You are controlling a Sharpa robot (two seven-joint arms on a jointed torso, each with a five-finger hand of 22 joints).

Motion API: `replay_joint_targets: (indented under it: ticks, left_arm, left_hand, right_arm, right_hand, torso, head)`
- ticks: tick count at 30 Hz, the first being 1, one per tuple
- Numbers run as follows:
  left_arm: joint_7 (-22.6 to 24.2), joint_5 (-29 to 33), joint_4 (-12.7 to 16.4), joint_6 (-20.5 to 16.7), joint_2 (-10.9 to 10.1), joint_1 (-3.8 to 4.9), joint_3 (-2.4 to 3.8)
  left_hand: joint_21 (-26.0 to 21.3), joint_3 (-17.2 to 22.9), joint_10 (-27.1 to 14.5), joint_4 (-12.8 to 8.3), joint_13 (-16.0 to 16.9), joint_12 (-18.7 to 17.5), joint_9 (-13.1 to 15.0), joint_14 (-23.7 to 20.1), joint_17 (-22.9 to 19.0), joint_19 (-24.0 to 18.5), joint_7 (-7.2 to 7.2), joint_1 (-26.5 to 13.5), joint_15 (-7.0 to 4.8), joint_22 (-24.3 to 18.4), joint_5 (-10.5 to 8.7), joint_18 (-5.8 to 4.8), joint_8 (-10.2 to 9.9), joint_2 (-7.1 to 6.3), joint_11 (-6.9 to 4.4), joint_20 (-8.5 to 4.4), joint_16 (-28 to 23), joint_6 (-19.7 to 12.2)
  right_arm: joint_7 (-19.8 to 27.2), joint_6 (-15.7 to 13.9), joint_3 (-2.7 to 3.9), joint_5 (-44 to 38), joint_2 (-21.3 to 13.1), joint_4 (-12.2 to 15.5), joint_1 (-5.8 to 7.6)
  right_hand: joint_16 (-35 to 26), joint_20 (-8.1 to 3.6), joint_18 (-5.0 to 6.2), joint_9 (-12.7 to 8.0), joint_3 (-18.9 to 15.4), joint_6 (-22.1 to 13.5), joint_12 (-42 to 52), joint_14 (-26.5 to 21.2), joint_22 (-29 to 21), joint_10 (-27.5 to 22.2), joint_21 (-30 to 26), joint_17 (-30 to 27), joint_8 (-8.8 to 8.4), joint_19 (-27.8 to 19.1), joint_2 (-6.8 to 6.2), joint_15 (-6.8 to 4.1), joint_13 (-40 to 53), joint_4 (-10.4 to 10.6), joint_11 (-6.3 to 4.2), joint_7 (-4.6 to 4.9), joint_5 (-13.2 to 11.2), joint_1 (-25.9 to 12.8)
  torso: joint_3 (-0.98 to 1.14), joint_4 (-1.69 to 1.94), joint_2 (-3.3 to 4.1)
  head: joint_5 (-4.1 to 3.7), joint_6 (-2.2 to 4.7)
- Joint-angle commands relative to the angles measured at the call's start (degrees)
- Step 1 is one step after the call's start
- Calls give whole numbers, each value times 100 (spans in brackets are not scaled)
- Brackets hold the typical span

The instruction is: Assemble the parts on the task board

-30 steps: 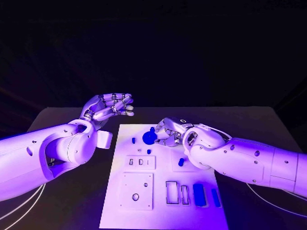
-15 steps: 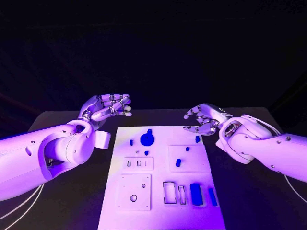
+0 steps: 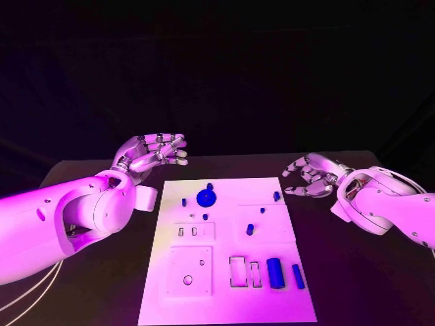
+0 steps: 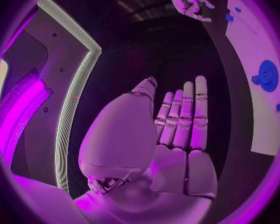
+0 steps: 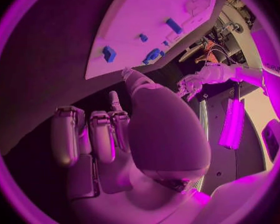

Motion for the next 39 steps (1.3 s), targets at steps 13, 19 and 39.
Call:
replay_joint_targets:
  ticks: [13,19,39]
  left_arm:
    - [53,39,9,142,1,-2,-3]
    - [48,39,11,145,-2,-2,-3]
    - [35,39,7,142,-6,-1,-3]
  left_hand:
    - [28,27,-18,2,-7,-20,12,-44,13,-42,115,58,-14,14,-19,55,-31,-14,-2,-10,31,-17]
    - [28,27,-18,2,-7,-20,12,-44,13,-42,115,58,-14,14,-19,55,-31,-14,-2,-10,31,-17]
    - [39,32,-15,0,-6,-17,14,-47,19,-51,115,64,-14,20,-19,56,-30,-15,-3,-10,33,-13]
  right_arm:
    - [160,199,-7,3,333,-495,-294]
    - [137,140,-7,-14,453,-576,-344]
    - [75,188,-7,-123,605,-649,-374]
  right_hand:
    - [34,6,-65,-11,58,19,-19,608,764,280,-2,1509,-20,31,56,-3,1114,-102,0,10,44,172]
    - [34,6,-66,-12,94,39,-9,608,771,289,3,1509,-15,36,85,-2,1124,-122,0,11,74,203]
    - [34,-23,-67,3,321,359,37,608,789,336,5,1509,110,44,206,-46,1174,-140,-44,-46,2,159]
  torso:
    - [3,5,8]
    - [2,12,9]
    - [4,7,4]
  head:
    - [54,-57]
    - [79,-78]
    - [114,-175]
